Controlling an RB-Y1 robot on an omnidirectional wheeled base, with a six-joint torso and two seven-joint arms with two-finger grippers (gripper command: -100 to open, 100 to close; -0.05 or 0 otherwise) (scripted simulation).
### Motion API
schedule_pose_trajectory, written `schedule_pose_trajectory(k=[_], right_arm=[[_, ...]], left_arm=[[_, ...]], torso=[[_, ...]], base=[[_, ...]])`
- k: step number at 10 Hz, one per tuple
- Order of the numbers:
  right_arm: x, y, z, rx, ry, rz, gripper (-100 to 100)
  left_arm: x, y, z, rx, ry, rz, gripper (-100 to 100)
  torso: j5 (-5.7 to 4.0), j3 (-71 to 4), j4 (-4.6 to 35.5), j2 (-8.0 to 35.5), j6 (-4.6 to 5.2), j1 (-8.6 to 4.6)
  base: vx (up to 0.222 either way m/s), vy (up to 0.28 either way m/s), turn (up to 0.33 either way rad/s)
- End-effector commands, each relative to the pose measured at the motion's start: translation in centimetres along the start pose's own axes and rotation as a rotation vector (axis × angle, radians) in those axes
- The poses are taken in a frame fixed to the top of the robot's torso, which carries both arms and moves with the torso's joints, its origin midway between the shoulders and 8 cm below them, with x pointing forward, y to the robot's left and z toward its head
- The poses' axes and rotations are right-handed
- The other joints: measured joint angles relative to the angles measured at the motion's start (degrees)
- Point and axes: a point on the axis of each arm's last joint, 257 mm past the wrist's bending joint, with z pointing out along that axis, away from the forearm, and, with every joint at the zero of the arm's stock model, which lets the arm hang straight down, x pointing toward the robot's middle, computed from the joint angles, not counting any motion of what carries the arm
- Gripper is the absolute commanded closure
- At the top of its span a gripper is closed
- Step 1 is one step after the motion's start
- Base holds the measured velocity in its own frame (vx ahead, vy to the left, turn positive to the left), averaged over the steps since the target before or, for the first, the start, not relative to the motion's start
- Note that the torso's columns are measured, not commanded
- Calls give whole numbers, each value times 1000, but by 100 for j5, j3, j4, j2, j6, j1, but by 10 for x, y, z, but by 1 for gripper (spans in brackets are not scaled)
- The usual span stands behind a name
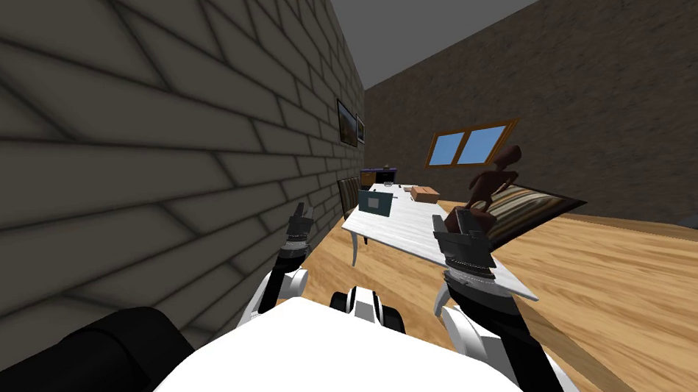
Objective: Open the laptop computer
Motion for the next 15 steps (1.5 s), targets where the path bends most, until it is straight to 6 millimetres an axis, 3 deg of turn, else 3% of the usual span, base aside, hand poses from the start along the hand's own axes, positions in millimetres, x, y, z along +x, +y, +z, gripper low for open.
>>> schedule_pose_trajectory(k=[1,10,15], right_arm=[[7,-14,2,20,55,-100,-100],[22,-64,17,71,156,-466,-100],[25,-81,23,82,183,-615,-100]], left_arm=[[0,0,0,0,0,0,0],[0,0,0,0,0,0,0],[0,0,0,0,0,0,0]], torso=[[0,-23,18,20,1,-3],[-4,-22,27,35,0,-12],[-5,-25,26,30,1,-16]], base=[[32,82,-28],[52,89,-27],[40,73,-20]])
